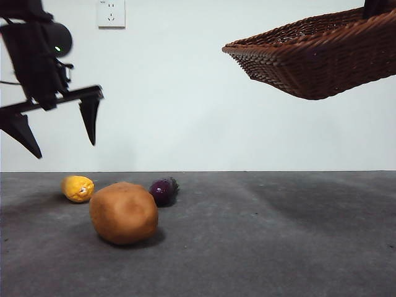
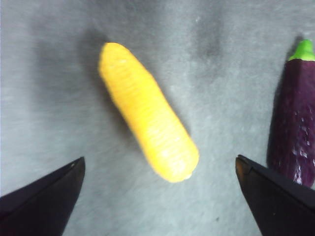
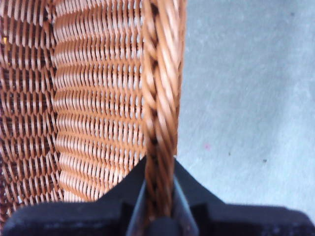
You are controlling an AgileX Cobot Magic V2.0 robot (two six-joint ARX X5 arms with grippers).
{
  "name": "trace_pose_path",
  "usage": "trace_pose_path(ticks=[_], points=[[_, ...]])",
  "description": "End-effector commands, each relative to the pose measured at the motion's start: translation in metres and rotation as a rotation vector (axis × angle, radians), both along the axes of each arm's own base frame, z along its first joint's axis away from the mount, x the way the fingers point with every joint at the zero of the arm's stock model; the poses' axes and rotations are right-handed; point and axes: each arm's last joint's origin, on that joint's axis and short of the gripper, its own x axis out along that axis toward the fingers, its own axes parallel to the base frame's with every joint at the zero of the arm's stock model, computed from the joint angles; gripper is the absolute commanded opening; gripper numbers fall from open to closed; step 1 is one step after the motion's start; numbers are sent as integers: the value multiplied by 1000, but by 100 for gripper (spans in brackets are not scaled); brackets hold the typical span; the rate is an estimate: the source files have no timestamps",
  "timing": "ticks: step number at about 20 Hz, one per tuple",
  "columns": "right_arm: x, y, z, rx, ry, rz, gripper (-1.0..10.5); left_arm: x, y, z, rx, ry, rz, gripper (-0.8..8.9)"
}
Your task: Help me put the vegetables on the table into the basket
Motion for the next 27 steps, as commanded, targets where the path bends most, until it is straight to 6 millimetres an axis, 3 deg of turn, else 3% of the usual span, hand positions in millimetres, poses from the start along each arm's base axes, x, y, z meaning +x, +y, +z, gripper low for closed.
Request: trace_pose_path(ticks=[1,6,10,11,14,16,17,20,23,27], points=[[-2,6,3,10,-12,29,-11,15,-11,-21,35,58,13,534],[-4,20,3,8,-18,100,-10,31,-22,-57,101,100,29,534],[-5,28,3,10,-21,136,-11,34,-22,-66,119,104,33,507],[-5,28,3,11,-21,137,-11,35,-22,-66,119,101,33,415],[-5,28,3,12,-19,137,-11,33,-21,-73,135,142,9,308],[-6,28,2,12,-16,137,-10,34,-22,-78,150,151,-23,55],[-6,28,2,12,-15,137,-10,35,-22,-77,150,130,-31,-15],[-5,28,3,12,-17,138,-11,39,-24,-56,129,84,-81,-9],[-3,28,3,17,-28,126,-11,40,-33,-10,39,31,-189,-9],[7,26,-6,-30,25,-19,-11,0,-60,62,17,-81,-387,-9]])
